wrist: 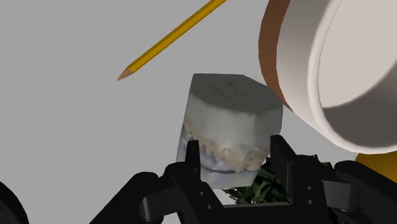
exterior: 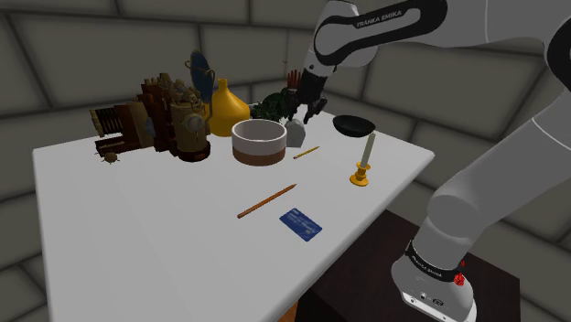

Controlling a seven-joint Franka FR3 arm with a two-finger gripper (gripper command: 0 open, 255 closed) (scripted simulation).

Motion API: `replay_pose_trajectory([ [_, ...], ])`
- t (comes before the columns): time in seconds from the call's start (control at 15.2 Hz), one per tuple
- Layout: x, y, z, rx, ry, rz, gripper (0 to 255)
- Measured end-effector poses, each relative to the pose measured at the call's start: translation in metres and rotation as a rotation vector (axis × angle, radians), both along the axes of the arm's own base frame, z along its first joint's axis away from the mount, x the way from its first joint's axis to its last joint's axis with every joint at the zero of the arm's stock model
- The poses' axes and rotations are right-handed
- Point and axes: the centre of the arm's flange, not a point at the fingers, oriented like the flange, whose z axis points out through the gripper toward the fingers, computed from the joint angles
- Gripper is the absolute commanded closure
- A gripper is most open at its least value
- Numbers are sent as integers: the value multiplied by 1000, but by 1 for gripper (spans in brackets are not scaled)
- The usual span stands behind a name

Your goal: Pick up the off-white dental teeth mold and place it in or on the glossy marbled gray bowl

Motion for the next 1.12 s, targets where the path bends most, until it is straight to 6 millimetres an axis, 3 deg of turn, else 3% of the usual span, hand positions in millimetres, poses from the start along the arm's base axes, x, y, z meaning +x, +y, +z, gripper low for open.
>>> replay_pose_trajectory([
  [0.26,1,5,11,-12,-57,-3,255],
  [0.59,-1,-6,12,-27,-39,-4,255],
  [0.66,-1,-6,13,-28,-40,-4,0],
  [0.73,-1,-6,13,-28,-40,-4,0],
  [0.79,11,-25,15,34,-9,3,0],
  [0.92,51,-89,3,312,106,198,0],
  [0.99,60,-101,-6,394,124,301,0],
  [1.12,66,-103,-17,459,125,386,0],
])
